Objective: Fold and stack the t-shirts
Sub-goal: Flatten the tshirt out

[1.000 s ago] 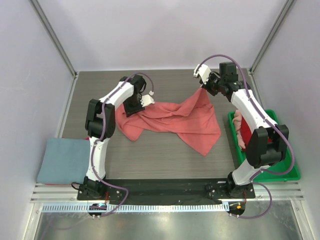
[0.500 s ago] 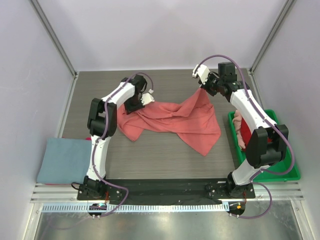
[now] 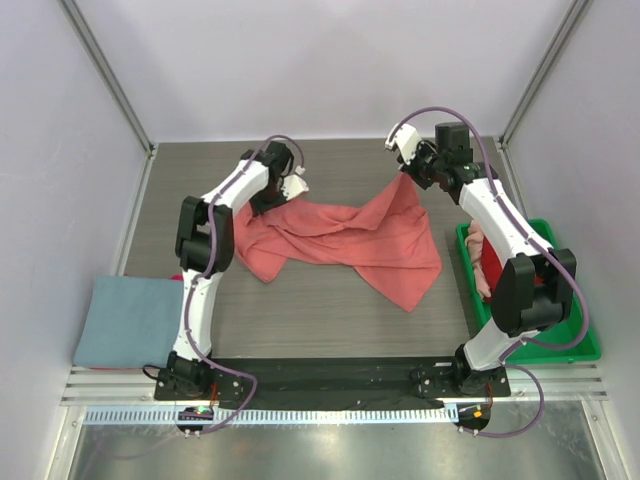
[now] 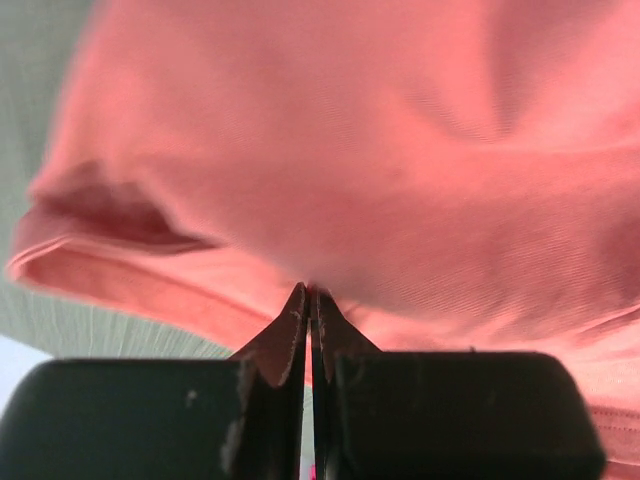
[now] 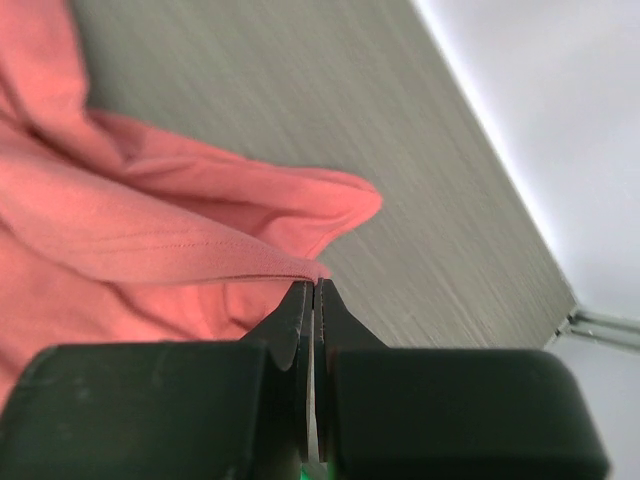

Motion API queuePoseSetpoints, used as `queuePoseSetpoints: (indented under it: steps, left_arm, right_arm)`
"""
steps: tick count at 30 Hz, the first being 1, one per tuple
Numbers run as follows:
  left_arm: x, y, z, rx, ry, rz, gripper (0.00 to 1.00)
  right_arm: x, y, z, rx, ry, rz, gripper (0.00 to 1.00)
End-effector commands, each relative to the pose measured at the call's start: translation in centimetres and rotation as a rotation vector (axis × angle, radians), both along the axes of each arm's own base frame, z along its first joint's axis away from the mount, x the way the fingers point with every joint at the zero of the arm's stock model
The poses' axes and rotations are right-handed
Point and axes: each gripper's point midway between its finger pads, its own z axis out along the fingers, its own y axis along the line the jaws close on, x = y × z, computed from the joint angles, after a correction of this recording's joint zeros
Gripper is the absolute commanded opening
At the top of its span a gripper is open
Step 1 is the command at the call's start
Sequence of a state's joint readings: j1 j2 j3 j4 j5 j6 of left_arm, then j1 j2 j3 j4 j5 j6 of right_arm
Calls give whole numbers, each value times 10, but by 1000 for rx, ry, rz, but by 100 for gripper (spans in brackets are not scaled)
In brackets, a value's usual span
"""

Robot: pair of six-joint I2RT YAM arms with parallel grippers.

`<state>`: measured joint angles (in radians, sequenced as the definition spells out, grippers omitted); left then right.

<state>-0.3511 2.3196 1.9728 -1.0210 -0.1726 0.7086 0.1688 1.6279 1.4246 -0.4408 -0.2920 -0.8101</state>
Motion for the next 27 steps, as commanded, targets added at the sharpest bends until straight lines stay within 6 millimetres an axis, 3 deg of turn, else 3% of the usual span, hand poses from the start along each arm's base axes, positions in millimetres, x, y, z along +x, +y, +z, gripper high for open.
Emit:
queuePoseSetpoints:
  steps: [1,4,5,6,7,8,10,11,15,20,24,27]
  left_arm:
    - [40,8,89,-97,-271,120,0]
    - [60,20,173,-181,-479,211,0]
    - [63,22,181,-185,-502,219,0]
    - [64,25,206,-202,-563,226,0]
    - [65,30,220,-194,-605,239,0]
    - [65,31,236,-200,-649,240,0]
    - [63,36,270,-212,-740,247,0]
    - [63,40,281,-204,-772,260,0]
    - [54,58,336,-203,-938,321,0]
    - [27,75,400,-242,-1100,381,0]
    - [0,84,444,-275,-1202,386,0]
    - [-25,92,474,-300,-1272,392,0]
  right_arm:
    - [28,-10,62,80,-207,-155,1]
    - [51,-25,112,141,-345,-299,1]
    - [54,-25,123,156,-368,-302,1]
    - [58,-27,134,162,-399,-319,1]
    - [64,-28,139,165,-413,-328,1]
    - [66,-29,162,176,-459,-334,1]
    - [73,-38,177,167,-498,-378,1]
    - [74,-39,200,185,-544,-387,1]
    - [69,-53,249,213,-635,-437,1]
    - [42,-67,306,221,-750,-475,1]
    - [-7,-73,360,248,-861,-455,1]
    - [-34,-71,379,260,-879,-415,1]
